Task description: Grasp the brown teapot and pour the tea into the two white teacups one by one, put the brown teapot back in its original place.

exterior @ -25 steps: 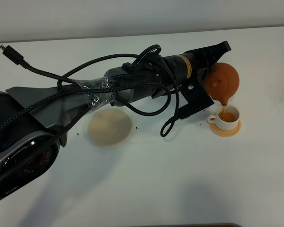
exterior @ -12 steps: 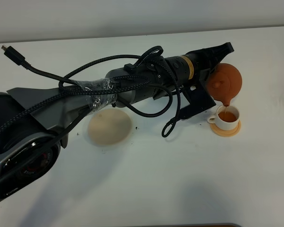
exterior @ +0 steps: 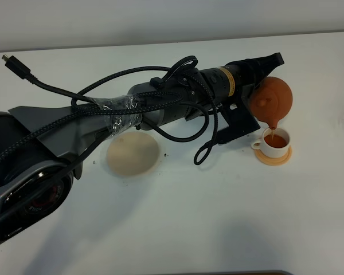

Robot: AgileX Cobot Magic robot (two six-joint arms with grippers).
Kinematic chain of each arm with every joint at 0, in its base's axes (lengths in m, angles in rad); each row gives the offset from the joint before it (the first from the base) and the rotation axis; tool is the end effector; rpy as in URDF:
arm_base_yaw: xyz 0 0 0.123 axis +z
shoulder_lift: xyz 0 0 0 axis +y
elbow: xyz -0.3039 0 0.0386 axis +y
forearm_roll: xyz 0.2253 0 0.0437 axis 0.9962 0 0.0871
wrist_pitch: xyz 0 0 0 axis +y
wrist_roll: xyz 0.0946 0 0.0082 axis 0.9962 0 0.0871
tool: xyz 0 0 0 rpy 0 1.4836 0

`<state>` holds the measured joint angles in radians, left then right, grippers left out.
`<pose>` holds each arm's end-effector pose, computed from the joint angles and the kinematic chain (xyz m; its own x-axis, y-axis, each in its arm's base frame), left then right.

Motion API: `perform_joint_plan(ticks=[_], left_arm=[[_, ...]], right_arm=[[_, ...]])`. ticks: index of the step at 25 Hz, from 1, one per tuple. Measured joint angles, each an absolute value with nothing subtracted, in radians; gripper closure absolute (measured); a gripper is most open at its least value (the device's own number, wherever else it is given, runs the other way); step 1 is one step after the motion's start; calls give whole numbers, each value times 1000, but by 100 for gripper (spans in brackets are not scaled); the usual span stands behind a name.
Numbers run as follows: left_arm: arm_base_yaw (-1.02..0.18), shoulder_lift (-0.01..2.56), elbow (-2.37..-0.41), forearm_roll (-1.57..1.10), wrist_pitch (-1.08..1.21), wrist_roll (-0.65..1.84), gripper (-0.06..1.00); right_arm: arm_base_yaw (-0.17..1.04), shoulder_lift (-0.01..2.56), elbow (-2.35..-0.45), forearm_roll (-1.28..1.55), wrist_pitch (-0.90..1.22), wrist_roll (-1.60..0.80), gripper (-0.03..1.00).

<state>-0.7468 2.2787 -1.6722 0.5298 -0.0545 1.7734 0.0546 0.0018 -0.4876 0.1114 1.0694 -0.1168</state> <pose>0.3809 -0.3561 0.1930 0.7416 0.3269 0.5857 -0.2174 -0.7089 0.6709 -0.0423 0.0070 0.2611 -0.4635 -0.0882 -0.8817 -0.1696 0.9855 -0.0094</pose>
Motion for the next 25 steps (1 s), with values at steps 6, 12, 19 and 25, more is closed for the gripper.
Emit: perform_joint_plan(ticks=[6, 12, 19, 25], left_arm=[[-747, 2279, -1672, 537, -64, 1777, 83], [-747, 2279, -1672, 559, -71, 1777, 83], [-747, 2279, -1672, 582, -92, 1777, 83], [-747, 2279, -1672, 604, -95, 1777, 83]], right_arm=[[55, 2, -488, 111, 1069, -117, 73], [55, 2, -488, 111, 1069, -117, 73], [55, 2, -488, 111, 1069, -117, 73], [55, 2, -488, 111, 1069, -117, 73]])
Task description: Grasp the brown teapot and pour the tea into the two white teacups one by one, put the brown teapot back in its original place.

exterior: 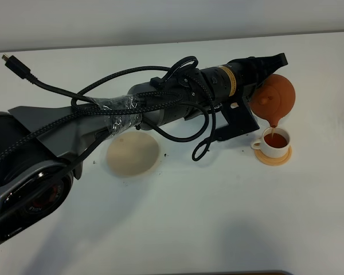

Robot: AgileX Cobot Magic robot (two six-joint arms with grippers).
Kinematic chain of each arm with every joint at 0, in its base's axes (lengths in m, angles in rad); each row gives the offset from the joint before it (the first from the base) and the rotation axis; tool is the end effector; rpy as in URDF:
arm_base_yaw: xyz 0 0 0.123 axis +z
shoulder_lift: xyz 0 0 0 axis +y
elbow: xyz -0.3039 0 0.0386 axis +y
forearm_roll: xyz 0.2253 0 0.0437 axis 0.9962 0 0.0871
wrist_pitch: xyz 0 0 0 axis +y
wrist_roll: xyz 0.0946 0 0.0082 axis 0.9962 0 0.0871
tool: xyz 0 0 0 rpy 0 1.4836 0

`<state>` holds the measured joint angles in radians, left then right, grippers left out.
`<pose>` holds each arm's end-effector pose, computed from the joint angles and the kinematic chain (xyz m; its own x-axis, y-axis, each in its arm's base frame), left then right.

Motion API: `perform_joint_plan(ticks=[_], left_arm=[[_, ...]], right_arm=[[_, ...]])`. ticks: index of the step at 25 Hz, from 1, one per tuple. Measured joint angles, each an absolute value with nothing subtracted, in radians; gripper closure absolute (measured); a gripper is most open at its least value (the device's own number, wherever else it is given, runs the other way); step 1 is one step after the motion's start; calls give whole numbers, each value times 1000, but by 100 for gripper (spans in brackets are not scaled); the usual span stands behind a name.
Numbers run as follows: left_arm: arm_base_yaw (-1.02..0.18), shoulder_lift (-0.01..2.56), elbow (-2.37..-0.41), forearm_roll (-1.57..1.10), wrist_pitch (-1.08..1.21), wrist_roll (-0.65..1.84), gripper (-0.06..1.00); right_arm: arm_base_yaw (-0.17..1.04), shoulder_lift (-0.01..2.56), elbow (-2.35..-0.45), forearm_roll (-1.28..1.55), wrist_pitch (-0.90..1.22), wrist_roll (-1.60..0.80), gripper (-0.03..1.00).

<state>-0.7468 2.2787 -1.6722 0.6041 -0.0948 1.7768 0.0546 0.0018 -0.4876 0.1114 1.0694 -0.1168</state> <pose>0.3801 -0.3588 0.1957 0.7199 0.2738 0.6378 -0.2996 -0.7063 0.6414 -0.0423 0.0070 0.2611 -0.4635 -0.0882 -0.8817 -0.1696 0.9855 -0.0094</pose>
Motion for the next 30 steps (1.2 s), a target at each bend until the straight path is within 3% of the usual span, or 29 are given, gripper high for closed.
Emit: perform_joint_plan(ticks=[30], left_arm=[[-747, 2279, -1672, 635, -144, 1777, 83]], right_arm=[[55, 2, -488, 111, 1069, -117, 73]])
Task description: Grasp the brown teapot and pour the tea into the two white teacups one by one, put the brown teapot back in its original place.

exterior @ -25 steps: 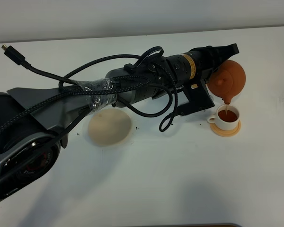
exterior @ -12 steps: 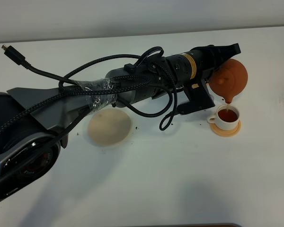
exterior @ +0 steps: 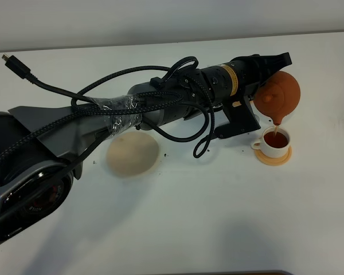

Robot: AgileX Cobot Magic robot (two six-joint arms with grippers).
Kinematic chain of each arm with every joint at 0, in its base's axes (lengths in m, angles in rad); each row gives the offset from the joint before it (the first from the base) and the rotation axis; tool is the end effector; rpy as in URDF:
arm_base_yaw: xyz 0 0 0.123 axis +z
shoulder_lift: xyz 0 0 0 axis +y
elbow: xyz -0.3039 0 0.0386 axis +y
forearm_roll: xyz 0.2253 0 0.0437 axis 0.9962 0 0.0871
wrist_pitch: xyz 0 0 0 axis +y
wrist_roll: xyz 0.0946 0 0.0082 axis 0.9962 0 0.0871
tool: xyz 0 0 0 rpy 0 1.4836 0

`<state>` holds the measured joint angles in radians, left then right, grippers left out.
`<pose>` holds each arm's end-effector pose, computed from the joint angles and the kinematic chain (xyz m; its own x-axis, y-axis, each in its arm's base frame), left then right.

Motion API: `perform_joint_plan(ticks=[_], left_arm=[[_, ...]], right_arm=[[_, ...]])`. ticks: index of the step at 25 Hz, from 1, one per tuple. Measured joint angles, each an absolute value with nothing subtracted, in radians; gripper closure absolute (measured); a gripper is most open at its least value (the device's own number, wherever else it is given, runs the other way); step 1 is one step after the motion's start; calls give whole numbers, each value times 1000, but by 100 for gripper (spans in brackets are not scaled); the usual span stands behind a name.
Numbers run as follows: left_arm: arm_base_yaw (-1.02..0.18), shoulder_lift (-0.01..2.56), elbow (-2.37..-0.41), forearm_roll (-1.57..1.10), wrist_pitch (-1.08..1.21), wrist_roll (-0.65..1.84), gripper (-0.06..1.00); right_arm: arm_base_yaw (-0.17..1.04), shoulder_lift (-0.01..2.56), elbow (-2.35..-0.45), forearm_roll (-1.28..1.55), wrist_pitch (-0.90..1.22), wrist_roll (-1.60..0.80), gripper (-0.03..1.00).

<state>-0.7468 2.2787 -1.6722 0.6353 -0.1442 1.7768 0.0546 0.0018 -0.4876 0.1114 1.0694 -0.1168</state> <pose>0.3791 -0.3618 0.1991 0.7057 0.2566 0.6603 -0.3522 -0.6817 0.6413 -0.0423 0.0070 0.2611 -0.4635 -0.0882 -0.8817 -0.1696 0.9855 -0.0094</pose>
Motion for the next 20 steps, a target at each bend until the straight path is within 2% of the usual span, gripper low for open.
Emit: perform_joint_plan(ticks=[8, 20], left_arm=[[-747, 2327, -1672, 628, -162, 1754, 83], [-745, 2346, -1672, 468, -222, 1750, 83]], right_arm=[[55, 2, -488, 111, 1069, -117, 73], [55, 2, -488, 111, 1069, -117, 73]])
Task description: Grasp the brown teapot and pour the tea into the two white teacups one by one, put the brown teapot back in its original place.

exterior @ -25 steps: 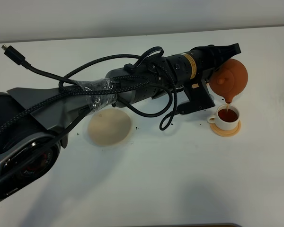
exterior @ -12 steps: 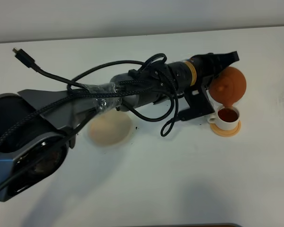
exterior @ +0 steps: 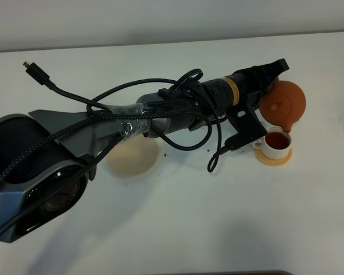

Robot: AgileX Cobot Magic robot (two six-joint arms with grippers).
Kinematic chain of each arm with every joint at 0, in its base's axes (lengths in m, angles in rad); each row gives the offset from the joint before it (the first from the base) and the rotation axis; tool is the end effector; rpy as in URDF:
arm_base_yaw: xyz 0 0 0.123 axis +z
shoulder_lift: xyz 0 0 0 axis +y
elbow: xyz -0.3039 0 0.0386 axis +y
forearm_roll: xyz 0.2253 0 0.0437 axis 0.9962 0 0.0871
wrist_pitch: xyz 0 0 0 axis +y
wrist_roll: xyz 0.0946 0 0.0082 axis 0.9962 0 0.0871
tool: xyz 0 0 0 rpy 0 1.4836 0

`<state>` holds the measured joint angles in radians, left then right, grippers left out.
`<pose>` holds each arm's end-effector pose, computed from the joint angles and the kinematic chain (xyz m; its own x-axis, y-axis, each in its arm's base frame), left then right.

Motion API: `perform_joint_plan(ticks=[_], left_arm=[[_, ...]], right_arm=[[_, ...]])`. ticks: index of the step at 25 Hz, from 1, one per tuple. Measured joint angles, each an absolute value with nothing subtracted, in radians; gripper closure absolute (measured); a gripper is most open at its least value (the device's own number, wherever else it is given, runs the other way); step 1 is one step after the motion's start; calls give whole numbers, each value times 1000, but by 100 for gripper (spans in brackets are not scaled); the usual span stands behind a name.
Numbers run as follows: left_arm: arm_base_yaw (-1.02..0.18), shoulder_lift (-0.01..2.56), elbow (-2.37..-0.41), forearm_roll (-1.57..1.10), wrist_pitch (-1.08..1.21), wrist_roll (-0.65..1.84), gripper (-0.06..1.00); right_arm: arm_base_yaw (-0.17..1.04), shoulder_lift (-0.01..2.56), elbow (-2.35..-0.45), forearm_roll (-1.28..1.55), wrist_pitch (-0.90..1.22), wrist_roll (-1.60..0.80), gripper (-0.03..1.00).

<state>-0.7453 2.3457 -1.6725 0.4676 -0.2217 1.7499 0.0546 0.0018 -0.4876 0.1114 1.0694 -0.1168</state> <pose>0.3839 -0.3671 0.1711 0.7619 0.3855 0.5205 -0.2182 -0.6038 0.7667 -0.0423 0.0070 0.2611 -0.4635 -0.0882 -0.8817 -0.1696 0.9855 -0.0094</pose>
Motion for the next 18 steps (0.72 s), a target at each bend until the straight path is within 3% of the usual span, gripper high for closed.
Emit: perform_joint_plan(ticks=[18], left_arm=[[-732, 2255, -1672, 212, -66, 1749, 83]], right_arm=[[55, 2, -488, 111, 1069, -117, 73]])
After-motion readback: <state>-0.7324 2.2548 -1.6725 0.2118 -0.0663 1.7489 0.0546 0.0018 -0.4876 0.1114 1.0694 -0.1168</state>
